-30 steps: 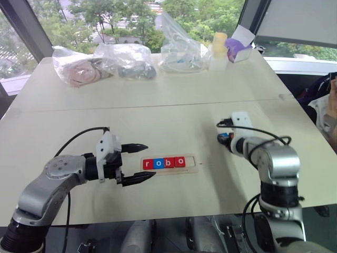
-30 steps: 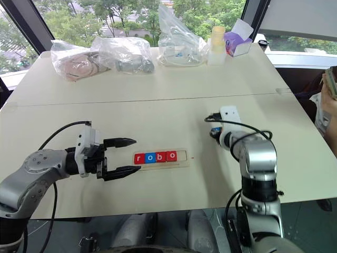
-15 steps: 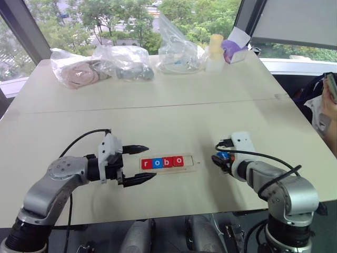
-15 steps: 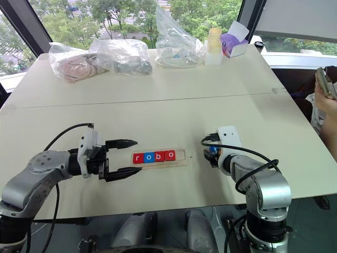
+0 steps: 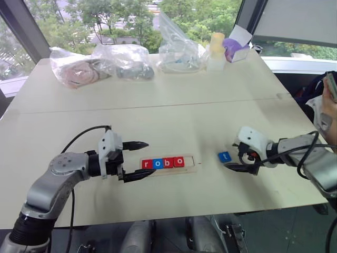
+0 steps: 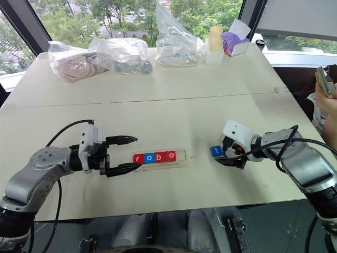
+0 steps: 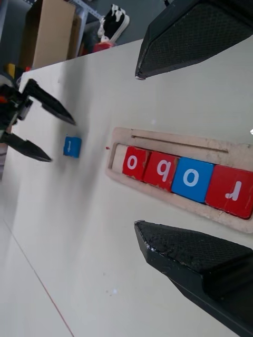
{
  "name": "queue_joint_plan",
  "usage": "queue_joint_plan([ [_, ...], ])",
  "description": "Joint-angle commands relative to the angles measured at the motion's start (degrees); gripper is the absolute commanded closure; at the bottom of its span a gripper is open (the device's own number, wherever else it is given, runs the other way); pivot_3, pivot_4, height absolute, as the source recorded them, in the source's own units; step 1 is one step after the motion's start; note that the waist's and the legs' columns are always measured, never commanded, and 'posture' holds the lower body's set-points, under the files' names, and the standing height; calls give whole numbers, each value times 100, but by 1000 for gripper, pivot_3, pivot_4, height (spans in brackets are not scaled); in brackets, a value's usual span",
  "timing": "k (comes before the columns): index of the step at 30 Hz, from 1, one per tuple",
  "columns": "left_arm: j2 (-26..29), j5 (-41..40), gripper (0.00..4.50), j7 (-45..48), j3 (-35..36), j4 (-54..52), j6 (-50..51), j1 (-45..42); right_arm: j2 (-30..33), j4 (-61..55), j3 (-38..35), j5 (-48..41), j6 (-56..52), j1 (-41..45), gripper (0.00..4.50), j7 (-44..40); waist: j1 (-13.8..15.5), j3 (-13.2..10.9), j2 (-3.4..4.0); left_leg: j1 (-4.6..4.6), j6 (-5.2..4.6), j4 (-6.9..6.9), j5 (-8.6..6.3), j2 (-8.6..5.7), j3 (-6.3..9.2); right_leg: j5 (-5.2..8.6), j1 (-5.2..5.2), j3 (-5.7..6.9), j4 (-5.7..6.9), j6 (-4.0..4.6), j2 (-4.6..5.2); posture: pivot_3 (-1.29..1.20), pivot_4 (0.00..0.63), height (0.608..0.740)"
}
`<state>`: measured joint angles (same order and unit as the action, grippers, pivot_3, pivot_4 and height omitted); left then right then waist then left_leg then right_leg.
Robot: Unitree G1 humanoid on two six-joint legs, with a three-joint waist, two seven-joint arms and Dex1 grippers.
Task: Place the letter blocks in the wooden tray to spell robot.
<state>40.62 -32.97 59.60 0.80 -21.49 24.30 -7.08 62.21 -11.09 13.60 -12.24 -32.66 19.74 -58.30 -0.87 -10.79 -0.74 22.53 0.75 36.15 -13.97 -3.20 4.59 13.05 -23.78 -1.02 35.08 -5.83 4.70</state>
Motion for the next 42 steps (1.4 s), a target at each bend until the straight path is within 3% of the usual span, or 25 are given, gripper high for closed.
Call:
queue_joint_plan([
  [1, 27, -8, 0, -2, 75, -128, -53, -13, -131, 851, 114, 270, 1647, 265, 29, -837, 5, -1, -1, 0, 0, 2, 0, -1, -1, 0, 0, -3, 0, 0, 1, 0, 150, 740],
  [5, 80, -60, 0, -26, 150, -235, 11, 69, -377, 1708, 326, 751, 2573, 580, 29, -1131, 2, -1, -1, -3, 1, 2, 0, 0, 1, -2, 1, -4, 2, 3, 0, 0, 150, 740],
  [9, 144, -109, 0, -27, 215, -335, 62, 151, -580, 2061, 310, 843, 2769, 748, 29, -1319, 12, 0, -4, -7, 1, 3, 0, 0, 6, -3, 6, -5, 3, 5, 0, 0, 150, 740],
  [12, 180, -129, 0, -32, 224, -401, 94, 202, -668, 2210, 308, 910, 2762, 838, 925, -1423, 14, 0, -4, -10, 2, 5, 0, 0, 7, -4, 10, -5, 3, 7, 1, 0, 150, 740],
  [17, 160, -134, 0, -65, 209, -419, 140, 169, -771, 2212, 258, 918, 2686, 872, 3394, -1554, 14, 0, -4, -14, 3, 8, 1, 0, 8, -7, 15, -5, 4, 12, 1, 0, 150, 740],
  [28, 160, -171, 0, -76, 174, -444, 202, 97, -1573, 468, 362, 551, 1039, 1156, 3386, -1437, 26, -5, 4, -4, 4, 2, 1, 1, 9, -7, -4, -8, 11, 12, -1, 0, 150, 740],
  [42, 136, -212, 0, -256, 164, -606, 284, 158, -2005, 331, 889, 878, 644, 1346, 3386, -1251, 20, -5, 3, -3, 5, 1, 1, -2, 9, -7, -5, -7, 10, 12, 1, 0, 150, 740],
])
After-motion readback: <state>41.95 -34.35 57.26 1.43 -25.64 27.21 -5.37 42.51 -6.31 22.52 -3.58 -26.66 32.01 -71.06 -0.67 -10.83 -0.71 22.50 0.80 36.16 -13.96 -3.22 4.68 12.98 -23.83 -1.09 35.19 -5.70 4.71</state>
